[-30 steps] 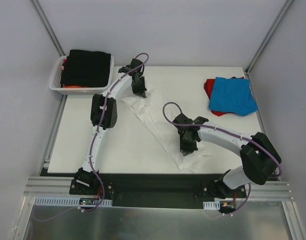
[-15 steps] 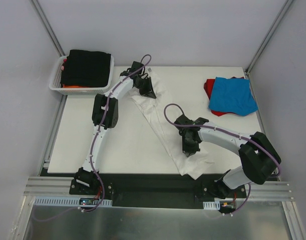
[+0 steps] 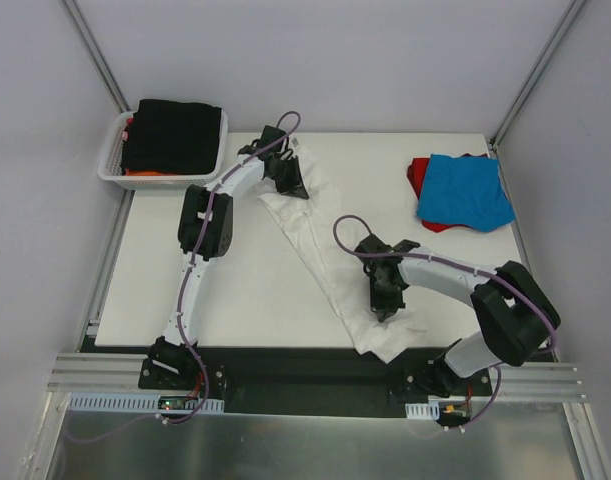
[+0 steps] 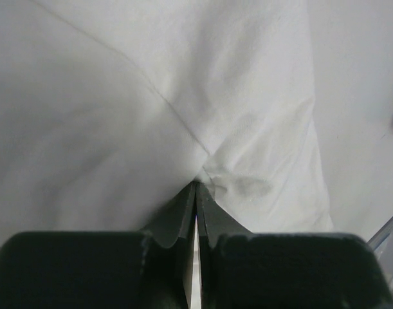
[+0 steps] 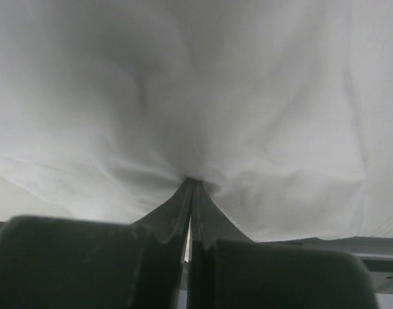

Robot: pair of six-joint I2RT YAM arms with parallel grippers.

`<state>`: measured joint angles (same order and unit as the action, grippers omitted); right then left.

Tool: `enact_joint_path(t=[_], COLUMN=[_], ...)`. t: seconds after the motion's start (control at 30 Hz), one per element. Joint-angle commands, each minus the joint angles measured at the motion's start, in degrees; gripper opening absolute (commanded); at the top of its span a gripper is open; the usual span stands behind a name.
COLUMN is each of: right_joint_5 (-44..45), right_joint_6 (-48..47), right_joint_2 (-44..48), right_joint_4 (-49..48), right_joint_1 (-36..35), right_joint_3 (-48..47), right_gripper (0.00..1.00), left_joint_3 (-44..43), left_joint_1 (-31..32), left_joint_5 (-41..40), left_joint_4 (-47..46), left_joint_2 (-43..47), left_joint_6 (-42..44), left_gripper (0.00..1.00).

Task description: Fold and stack the t-shirts

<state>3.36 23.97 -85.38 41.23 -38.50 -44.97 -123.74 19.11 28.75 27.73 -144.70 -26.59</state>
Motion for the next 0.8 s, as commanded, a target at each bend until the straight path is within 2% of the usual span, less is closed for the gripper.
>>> enact_joint_path(t=[0.0,0.2,0.47,0.77], right_joint_5=[-7.9,-13.6,-13.6,-13.2], right_joint_6=[2.4,3.4,7.7,9.0], right_joint_2=[-5.7,-9.0,-12.8,-17.2], right_joint_4=[-8.9,-9.9,-10.0,-9.8], right_joint_1=[-6.8,-13.4,-22.2,-25.9], right_joint_3=[-0.7,-5.9,-11.6,-16.3], right_gripper=[0.01,0.01,0.01,0.01], left_joint_3=[-0.7,-1.6,-4.7,-6.4], left_joint_1=[-0.2,-0.2,-0.4,-0.7], left_joint_5=[-3.0,-4.2,-6.0,-6.3], left_joint_4=[1.4,1.4,1.4,0.9], left_joint_2=[1.2,-0.6,-4.2,-5.6], left_joint_6=[-0.5,-0.8,1.0,0.7], left_gripper=[0.00,0.00,0.00,0.00])
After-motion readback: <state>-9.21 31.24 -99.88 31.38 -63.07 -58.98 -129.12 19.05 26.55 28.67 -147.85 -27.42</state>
